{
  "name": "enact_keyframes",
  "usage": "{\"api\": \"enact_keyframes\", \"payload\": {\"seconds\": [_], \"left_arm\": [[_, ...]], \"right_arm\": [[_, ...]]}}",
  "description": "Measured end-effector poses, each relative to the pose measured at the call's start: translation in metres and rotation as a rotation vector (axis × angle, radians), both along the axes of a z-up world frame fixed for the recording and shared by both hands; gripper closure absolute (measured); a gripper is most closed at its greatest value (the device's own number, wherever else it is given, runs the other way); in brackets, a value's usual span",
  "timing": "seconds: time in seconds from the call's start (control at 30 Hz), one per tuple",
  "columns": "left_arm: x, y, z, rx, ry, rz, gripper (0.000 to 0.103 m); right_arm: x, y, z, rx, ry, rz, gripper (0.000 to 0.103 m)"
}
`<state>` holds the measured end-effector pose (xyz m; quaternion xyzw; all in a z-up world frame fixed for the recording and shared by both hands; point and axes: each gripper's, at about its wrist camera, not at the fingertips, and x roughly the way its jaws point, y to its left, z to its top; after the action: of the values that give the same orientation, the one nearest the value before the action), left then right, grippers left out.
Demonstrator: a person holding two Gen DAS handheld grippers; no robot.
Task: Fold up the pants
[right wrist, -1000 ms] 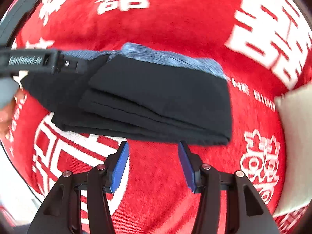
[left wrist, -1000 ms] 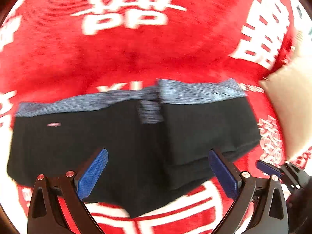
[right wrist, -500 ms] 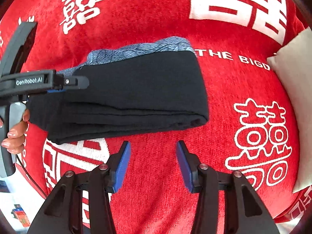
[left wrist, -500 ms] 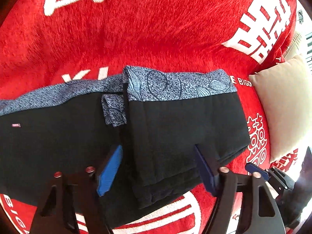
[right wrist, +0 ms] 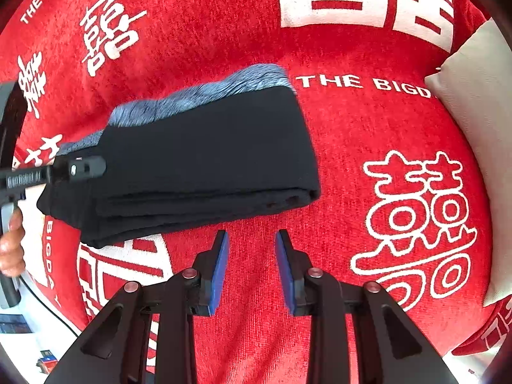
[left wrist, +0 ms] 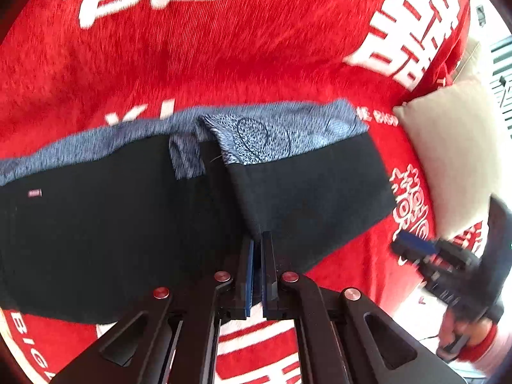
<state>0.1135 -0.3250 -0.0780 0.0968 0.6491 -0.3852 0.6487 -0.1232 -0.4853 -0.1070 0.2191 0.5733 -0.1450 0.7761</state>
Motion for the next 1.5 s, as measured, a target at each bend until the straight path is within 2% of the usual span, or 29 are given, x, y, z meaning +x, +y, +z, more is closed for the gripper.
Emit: {"api": "enact_keyframes", "payload": {"seconds": [0.2,0.4,0.43,0.5,0.53,0.57,0.73,0.9,1.03,1.13,1.27,1.3,1.33,1.37,1.5], "left_arm": [[-0.005,0.007,-0.025,0.011,0.017,0.038,0.099],[-0.008,0.008,-0.018,0.015,-0.023,0.066,0.098],[-0.009,0.007,-0.015,0.020,-0.032,0.068,0.095],[-0.010,0.006,-0.009,0.052,-0.081,0.086,0.070],[-0.009,0.008,-0.006,0.057,-0.100,0.102,0.048],[-0.009,0.008,-0.004,0.053,-0.110,0.118,0.042],[-0.008,0.011,0.008,0.069,-0.140,0.168,0.042],[-0.018,-0.008,0.022,0.016,-0.167,0.157,0.042],[-0.029,-0.027,0.014,0.006,-0.157,0.145,0.042],[-0.035,-0.030,-0.005,0.040,-0.140,0.152,0.036],[-0.034,-0.013,-0.029,0.112,-0.121,0.193,0.036],[-0.032,-0.006,-0.030,0.109,-0.106,0.213,0.034],[-0.030,0.001,-0.031,0.111,-0.092,0.233,0.025],[-0.027,0.008,-0.030,0.116,-0.082,0.256,0.023],[-0.022,0.037,-0.020,0.126,-0.089,0.297,0.023]], "right_arm": [[0.006,-0.007,0.003,0.011,-0.020,0.009,0.070],[0.034,-0.039,0.008,0.079,-0.085,-0.029,0.070],[0.041,-0.042,0.007,0.086,-0.084,-0.028,0.070],[0.055,-0.043,0.003,0.108,-0.079,-0.015,0.070],[0.060,-0.042,0.000,0.120,-0.076,-0.005,0.070],[0.064,-0.039,-0.002,0.120,-0.072,0.006,0.070],[0.075,-0.030,-0.014,0.148,-0.046,0.049,0.070],[0.079,-0.032,-0.016,0.180,-0.043,0.067,0.070],[0.079,-0.037,-0.020,0.224,-0.034,0.062,0.070],[0.080,-0.039,-0.021,0.239,-0.029,0.065,0.070],[0.080,-0.038,-0.022,0.235,-0.026,0.075,0.069],[0.080,-0.038,-0.022,0.233,-0.024,0.073,0.068],[0.080,-0.037,-0.023,0.230,-0.024,0.069,0.067],[0.080,-0.035,-0.022,0.226,-0.022,0.066,0.066],[0.080,-0.026,-0.017,0.170,-0.012,0.039,0.064]]}}
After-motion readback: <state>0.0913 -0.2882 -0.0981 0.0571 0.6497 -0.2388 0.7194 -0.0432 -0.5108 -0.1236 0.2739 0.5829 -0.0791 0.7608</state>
